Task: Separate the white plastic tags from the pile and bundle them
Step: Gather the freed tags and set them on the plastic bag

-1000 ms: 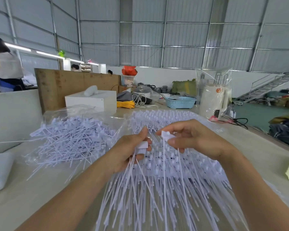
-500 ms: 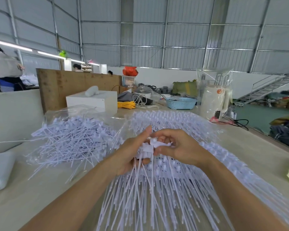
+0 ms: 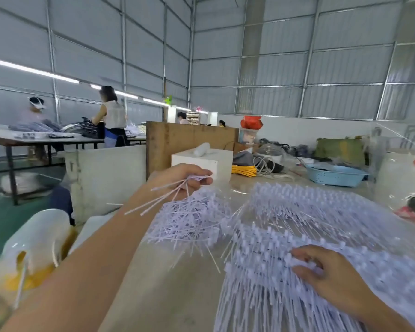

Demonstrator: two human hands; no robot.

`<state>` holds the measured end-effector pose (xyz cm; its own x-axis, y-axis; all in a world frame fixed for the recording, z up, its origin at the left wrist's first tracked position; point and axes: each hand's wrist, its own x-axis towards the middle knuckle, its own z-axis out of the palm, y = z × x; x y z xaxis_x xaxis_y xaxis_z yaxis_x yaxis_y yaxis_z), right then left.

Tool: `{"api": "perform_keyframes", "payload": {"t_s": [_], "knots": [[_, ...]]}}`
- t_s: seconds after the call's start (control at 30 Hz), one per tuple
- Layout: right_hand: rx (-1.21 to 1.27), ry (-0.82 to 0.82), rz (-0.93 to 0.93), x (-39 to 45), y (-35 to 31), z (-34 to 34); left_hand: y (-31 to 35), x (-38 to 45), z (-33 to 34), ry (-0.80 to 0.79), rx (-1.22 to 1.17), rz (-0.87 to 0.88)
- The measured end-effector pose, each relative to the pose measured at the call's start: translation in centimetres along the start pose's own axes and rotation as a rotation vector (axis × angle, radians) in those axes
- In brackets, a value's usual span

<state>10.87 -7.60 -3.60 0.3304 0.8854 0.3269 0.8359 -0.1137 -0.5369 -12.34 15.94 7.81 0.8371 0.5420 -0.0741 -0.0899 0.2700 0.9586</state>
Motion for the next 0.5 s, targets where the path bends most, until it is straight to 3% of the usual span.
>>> {"api": "perform_keyframes", "payload": {"t_s": [0.1, 0.23, 0.4, 0.5], "knots": [[-0.059, 0.004, -0.042, 0.0, -0.2, 0.1, 0.0, 1.2, -4.5, 0.295, 0.157, -0.086], [-0.138, 0.010, -0.071, 0.1, 0.0, 0.4, -1.0, 2.7, -7.8, 0.623, 0.697, -0.196], [-0.110, 0.049, -0.059, 0.2, 0.3, 0.7, -1.0, 5.0, -8.1, 0.618, 1.320, -0.335], [-0.087, 0.031, -0.039, 0.5, 0.3, 0.8, -0.7, 7.0, -8.1, 0.584, 1.558, -0.270]]}}
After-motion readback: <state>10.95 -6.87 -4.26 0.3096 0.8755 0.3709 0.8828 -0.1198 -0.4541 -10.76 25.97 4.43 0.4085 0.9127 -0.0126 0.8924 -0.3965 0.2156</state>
